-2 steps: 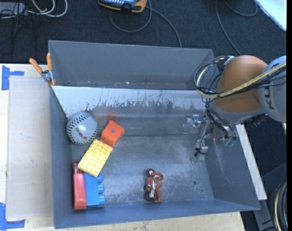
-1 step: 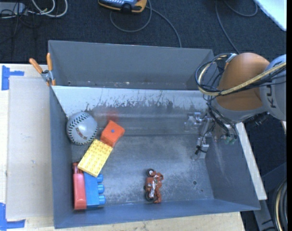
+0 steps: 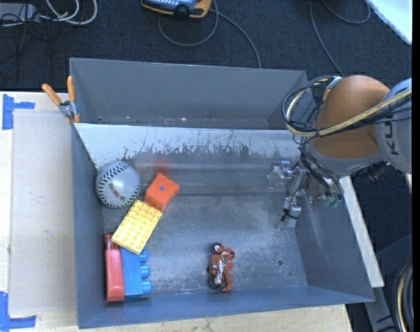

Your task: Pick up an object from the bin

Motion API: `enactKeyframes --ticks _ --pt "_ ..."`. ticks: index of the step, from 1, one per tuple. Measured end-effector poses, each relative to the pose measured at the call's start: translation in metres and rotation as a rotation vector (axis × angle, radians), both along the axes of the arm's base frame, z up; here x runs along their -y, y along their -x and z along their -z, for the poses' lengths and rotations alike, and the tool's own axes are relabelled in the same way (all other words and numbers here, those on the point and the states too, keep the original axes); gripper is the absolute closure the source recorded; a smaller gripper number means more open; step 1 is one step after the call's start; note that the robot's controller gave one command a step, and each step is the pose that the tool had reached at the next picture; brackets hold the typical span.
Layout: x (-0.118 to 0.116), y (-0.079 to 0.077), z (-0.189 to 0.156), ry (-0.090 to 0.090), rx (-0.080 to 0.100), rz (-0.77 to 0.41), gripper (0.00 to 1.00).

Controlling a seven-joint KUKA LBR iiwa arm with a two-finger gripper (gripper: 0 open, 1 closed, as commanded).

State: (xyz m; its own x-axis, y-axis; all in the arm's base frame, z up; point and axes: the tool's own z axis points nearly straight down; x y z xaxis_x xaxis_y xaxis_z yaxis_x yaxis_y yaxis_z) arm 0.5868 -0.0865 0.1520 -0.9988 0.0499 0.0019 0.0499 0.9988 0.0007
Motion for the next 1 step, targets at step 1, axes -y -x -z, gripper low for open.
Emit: enactKeyframes --ticks 1 --pt "-0.0129 0.0072 0.0088 0.005 0.008 0.022 0.00"
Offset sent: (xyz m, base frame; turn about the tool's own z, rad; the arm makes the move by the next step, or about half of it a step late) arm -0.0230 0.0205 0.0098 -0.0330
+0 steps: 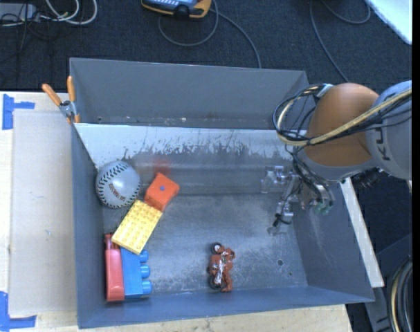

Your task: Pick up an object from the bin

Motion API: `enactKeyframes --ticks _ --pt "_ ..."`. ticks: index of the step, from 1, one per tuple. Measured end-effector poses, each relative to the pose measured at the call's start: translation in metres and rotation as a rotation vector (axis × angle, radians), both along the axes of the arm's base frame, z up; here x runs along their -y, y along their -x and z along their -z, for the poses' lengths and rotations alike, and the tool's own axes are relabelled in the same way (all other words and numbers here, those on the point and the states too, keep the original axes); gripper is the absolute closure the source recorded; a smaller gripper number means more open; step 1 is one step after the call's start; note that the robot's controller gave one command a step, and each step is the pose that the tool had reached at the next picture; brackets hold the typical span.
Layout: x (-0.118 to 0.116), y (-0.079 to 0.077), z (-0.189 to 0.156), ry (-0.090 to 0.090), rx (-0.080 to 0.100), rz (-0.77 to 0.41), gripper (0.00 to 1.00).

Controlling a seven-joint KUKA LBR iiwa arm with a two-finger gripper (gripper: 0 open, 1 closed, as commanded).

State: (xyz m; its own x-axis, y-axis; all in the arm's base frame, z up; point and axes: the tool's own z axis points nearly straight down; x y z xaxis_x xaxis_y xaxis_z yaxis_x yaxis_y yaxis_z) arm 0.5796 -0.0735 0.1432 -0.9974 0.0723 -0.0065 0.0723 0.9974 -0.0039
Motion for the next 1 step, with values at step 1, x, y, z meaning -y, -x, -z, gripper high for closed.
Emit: enactKeyframes --ticks 1 --pt "-0.0333 0.0076 0.0147 -0.008 -0.014 -0.062 0.00"
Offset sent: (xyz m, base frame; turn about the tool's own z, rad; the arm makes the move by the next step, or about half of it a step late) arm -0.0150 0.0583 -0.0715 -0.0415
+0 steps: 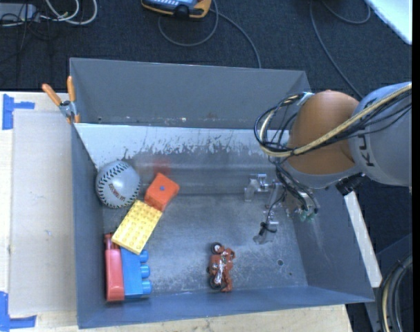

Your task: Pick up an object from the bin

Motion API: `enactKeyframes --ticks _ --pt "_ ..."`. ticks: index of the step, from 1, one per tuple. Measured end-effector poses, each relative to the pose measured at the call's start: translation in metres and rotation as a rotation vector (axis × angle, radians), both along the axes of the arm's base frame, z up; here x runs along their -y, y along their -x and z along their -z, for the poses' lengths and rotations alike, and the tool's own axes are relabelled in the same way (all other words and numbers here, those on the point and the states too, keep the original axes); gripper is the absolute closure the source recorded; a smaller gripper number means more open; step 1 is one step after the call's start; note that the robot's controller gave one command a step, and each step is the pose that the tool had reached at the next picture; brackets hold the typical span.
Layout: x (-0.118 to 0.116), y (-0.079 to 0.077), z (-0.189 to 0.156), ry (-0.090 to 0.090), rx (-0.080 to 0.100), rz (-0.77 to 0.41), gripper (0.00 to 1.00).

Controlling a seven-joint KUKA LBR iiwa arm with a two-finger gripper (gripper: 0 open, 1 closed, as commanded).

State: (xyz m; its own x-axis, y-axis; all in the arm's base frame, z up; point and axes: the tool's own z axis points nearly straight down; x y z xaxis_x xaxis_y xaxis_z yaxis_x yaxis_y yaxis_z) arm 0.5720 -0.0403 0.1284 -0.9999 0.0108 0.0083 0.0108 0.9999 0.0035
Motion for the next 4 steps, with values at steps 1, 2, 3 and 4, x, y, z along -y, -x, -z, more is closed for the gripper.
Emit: enactKeyframes --ticks 1,2,3,4 --pt "-0.012 0.002 0.029 0.006 0.016 0.015 0.00" --pt "-0.038 0.040 0.050 0.002 0.003 -0.015 0.00" --pt "-0.079 0.057 0.056 0.005 0.005 -0.110 0.00" --pt "-0.088 0.080 0.059 -0.002 0.000 -0.510 1.00"
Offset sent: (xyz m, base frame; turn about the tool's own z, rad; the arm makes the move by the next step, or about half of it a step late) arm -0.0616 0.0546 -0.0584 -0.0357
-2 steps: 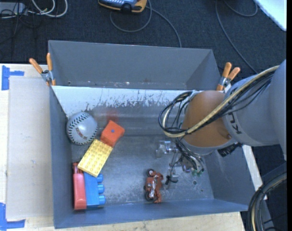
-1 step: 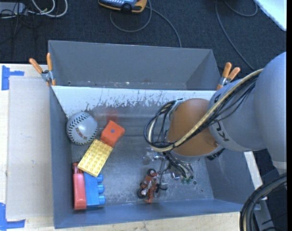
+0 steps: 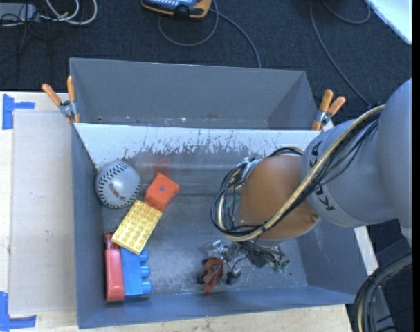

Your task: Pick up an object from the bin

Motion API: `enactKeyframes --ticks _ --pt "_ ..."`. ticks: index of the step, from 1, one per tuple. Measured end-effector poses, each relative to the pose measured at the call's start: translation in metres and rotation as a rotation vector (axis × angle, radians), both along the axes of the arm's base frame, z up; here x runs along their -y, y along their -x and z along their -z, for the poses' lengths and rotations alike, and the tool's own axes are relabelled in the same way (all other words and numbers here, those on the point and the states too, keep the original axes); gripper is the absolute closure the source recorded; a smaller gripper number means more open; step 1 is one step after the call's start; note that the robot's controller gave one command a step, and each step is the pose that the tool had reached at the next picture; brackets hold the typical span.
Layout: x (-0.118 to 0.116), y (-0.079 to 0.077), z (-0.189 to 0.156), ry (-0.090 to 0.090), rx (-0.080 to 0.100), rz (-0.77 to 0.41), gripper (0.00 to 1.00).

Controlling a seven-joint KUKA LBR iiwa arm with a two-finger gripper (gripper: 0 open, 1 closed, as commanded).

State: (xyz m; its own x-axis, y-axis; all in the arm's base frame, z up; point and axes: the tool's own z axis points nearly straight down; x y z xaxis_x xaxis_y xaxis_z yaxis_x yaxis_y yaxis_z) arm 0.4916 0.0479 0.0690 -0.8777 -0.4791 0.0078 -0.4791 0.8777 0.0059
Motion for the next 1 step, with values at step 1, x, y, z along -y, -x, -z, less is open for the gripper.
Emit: enactKeyframes --ticks 1 --pt "0.0000 0.0000 0.0000 0.000 0.000 0.000 1.00"
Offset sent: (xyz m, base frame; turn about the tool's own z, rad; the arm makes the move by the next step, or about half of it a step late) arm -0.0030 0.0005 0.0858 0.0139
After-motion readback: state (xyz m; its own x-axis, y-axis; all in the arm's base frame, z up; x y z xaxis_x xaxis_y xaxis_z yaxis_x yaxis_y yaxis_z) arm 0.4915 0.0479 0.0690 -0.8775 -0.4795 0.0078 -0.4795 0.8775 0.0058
